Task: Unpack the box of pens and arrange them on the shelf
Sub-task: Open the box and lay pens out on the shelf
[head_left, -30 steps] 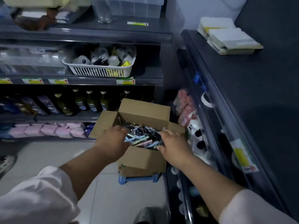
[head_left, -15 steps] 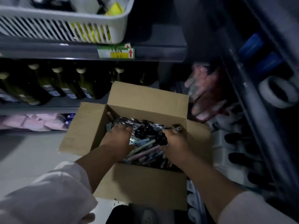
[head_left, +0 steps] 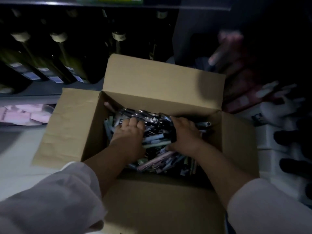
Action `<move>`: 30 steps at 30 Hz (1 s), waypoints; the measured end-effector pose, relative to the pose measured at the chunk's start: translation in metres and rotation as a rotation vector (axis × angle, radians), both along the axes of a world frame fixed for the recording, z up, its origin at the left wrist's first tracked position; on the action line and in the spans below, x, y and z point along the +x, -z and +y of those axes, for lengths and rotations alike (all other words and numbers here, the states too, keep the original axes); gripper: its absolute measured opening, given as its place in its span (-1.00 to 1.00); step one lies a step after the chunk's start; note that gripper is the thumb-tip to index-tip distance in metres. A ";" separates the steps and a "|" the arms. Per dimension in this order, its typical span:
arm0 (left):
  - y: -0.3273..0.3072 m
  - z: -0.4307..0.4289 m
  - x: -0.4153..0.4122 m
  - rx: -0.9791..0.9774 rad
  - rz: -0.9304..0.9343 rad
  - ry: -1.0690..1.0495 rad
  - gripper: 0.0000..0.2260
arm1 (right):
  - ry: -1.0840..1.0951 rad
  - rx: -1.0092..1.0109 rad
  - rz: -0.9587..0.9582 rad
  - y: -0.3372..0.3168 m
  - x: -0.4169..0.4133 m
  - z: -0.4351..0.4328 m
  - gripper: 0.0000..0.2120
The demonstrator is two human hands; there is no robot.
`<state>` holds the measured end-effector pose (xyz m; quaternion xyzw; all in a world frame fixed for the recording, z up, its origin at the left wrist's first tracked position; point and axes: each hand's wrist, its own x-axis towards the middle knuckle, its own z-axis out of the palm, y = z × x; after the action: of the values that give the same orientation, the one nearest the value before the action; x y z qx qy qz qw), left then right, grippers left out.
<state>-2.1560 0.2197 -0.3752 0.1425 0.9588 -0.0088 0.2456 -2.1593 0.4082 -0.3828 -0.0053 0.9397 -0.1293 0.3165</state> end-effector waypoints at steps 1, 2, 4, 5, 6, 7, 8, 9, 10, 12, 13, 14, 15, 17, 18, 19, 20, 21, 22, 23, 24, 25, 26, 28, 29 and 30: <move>0.000 0.000 0.000 -0.006 0.008 0.004 -0.35 | -0.014 0.027 -0.003 -0.001 0.000 -0.001 -0.01; 0.001 0.000 0.001 -0.009 0.016 0.004 -0.40 | -0.025 0.039 -0.006 -0.001 0.001 -0.002 -0.08; 0.003 0.000 0.003 -0.008 0.038 0.016 -0.44 | -0.015 0.005 -0.008 0.000 0.003 -0.003 -0.25; 0.003 0.001 0.004 -0.006 0.045 0.031 -0.47 | -0.001 -0.028 -0.009 0.002 0.004 -0.003 -0.33; 0.004 0.002 0.005 -0.004 0.048 0.046 -0.49 | 0.016 -0.060 -0.011 0.003 0.005 -0.002 -0.39; 0.005 0.004 0.006 -0.004 0.050 0.055 -0.51 | 0.030 -0.090 -0.011 0.004 0.007 -0.002 -0.44; 0.004 0.005 0.005 -0.008 0.055 0.058 -0.53 | 0.039 -0.114 -0.010 0.005 0.008 -0.001 -0.49; 0.004 0.005 0.004 -0.011 0.062 0.059 -0.54 | 0.038 -0.137 -0.003 0.005 0.009 -0.001 -0.54; 0.002 0.004 0.003 -0.010 0.070 0.067 -0.56 | 0.025 -0.158 0.008 0.004 0.010 0.000 -0.60; -0.001 0.000 0.002 0.004 0.073 0.106 -0.58 | -0.013 -0.196 0.034 0.001 0.013 0.000 -0.70; -0.003 -0.003 0.003 0.021 0.064 0.125 -0.59 | -0.020 -0.218 0.049 -0.001 0.015 0.000 -0.75; -0.006 -0.006 0.003 0.047 0.048 0.136 -0.61 | -0.013 -0.241 0.063 -0.005 0.016 0.000 -0.79; -0.009 -0.008 0.003 0.086 0.028 0.139 -0.64 | 0.001 -0.262 0.074 -0.010 0.017 0.000 -0.82; -0.019 -0.013 0.003 0.200 -0.029 0.108 -0.67 | 0.049 -0.297 0.072 -0.020 0.018 0.001 -0.87; -0.025 -0.015 0.003 0.260 -0.059 0.075 -0.66 | 0.096 -0.329 0.056 -0.026 0.018 0.002 -0.86; -0.033 -0.017 0.003 0.310 -0.082 0.026 -0.65 | 0.157 -0.369 0.041 -0.033 0.018 0.003 -0.82; -0.041 -0.019 0.003 0.353 -0.099 -0.039 -0.65 | 0.210 -0.418 0.042 -0.042 0.017 0.004 -0.75; -0.048 -0.021 0.004 0.396 -0.119 -0.115 -0.67 | 0.257 -0.457 0.051 -0.050 0.017 0.004 -0.67; -0.056 -0.023 0.005 0.439 -0.136 -0.188 -0.70 | 0.295 -0.492 0.066 -0.058 0.017 0.004 -0.60; -0.063 -0.024 0.005 0.479 -0.152 -0.255 -0.73 | 0.335 -0.526 0.065 -0.066 0.019 0.005 -0.59; -0.071 -0.024 0.006 0.527 -0.170 -0.323 -0.75 | 0.384 -0.559 0.065 -0.074 0.021 0.006 -0.69; -0.079 -0.024 0.008 0.597 -0.190 -0.396 -0.77 | 0.437 -0.598 0.073 -0.085 0.023 0.006 -0.85; -0.090 -0.023 0.010 0.678 -0.207 -0.472 -0.79 | 0.481 -0.640 0.087 -0.096 0.025 0.006 -0.98; -0.114 -0.018 0.016 0.824 -0.224 -0.609 -0.87 | 0.553 -0.720 0.087 -0.122 0.030 0.005 -0.87; -0.127 -0.015 0.020 0.873 -0.224 -0.661 -0.91 | 0.592 -0.765 0.076 -0.135 0.032 0.004 -0.86; -0.141 -0.012 0.023 0.912 -0.215 -0.702 -0.92 | 0.630 -0.811 0.069 -0.149 0.035 0.004 -0.86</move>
<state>-2.1328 0.2082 -0.2343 -0.0924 0.8251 0.5012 0.2437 -2.1248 0.4121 -0.2341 0.1515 0.7799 -0.5722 0.2033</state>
